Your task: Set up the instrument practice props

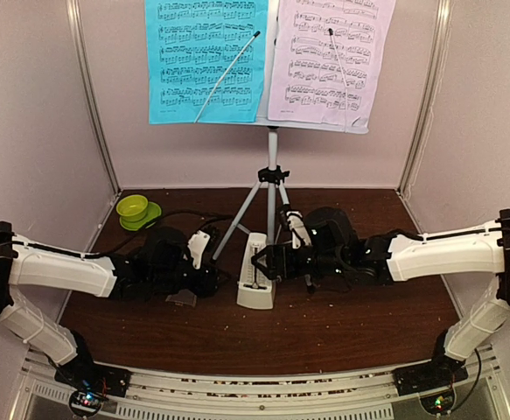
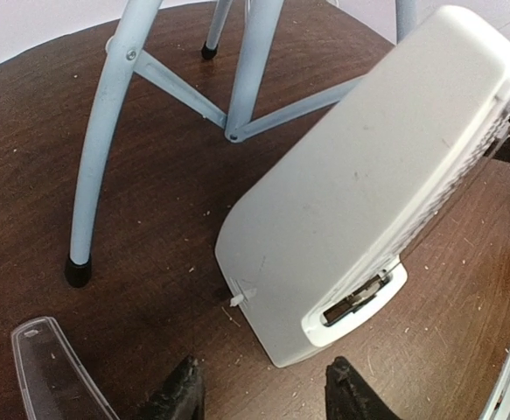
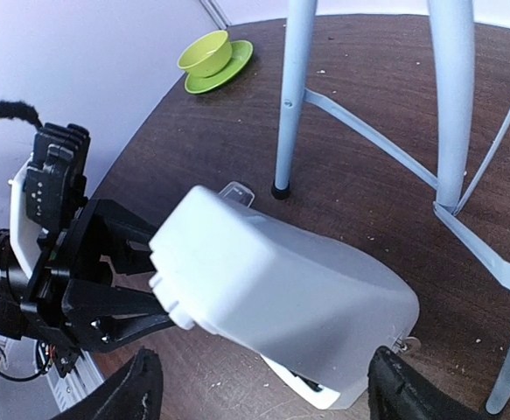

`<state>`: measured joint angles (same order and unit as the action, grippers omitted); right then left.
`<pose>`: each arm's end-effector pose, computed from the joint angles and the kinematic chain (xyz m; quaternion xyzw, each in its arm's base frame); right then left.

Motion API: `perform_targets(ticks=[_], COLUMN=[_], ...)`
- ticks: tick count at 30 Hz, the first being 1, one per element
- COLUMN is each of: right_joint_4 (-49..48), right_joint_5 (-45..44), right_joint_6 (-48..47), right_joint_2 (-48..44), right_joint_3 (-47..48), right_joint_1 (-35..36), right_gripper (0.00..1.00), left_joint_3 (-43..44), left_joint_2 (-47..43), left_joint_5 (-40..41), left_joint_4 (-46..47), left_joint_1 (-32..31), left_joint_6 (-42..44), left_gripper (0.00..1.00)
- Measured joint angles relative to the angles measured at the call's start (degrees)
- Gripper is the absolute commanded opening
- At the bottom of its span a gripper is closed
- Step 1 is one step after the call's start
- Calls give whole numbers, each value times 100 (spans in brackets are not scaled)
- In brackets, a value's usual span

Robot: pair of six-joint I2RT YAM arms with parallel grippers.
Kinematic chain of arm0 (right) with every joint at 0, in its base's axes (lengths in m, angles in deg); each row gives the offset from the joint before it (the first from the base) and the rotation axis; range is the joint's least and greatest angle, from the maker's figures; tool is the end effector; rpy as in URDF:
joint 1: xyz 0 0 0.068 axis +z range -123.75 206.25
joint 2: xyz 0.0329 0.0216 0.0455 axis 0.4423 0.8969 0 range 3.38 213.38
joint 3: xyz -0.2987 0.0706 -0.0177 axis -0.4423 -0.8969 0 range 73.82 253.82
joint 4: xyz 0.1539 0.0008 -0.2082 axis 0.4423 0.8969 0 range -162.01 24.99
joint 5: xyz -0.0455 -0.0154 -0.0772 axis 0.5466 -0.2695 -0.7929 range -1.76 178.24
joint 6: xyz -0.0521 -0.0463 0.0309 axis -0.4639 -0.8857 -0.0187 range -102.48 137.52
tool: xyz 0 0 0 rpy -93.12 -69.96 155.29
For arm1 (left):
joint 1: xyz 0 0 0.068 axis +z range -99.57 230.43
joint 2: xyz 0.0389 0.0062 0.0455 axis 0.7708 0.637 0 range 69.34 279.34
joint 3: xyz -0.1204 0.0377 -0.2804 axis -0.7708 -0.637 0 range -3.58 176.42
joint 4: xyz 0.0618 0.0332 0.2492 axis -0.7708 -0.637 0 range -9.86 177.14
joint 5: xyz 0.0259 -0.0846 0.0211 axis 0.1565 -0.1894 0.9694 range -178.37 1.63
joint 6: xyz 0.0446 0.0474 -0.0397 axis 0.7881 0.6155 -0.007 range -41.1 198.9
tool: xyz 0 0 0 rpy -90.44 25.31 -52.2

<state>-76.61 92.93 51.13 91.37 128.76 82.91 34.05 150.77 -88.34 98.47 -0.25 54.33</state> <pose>0.1972 0.3094 0.2652 -0.1920 0.8370 0.3871 0.3357 0.1956 -0.2388 0.2111 0.1979 0.8540 -0.2936 0.3812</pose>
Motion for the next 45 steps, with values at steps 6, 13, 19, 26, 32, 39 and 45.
perform_targets(ticks=[6,13,19,26,32,39,45], right_joint_4=[-140,-789,-894,-901,-940,-988,-1137], right_joint_5=[-348,-367,-415,-636,-717,-748,-730], right_joint_6=[-24,-96,-219,-339,-365,-365,-365], right_joint_2=[66,96,232,258,260,260,245], right_joint_3=[-13,-282,-282,-282,-282,-284,-407], right_joint_1=[0,0,0,13,37,48,48], right_gripper=[79,76,72,64,55,49,47], left_joint_3=[0,0,0,20,20,20,22], left_joint_2=[-15,-24,-24,-24,-24,-24,-22], left_joint_5=[33,46,61,68,70,85,85], left_joint_4=[-87,-114,-116,-181,-240,-238,-238], left_joint_1=[0,0,0,0,0,0,0], left_joint_6=[0,0,2,2,2,2,2], left_gripper=[48,47,47,47,47,46,45])
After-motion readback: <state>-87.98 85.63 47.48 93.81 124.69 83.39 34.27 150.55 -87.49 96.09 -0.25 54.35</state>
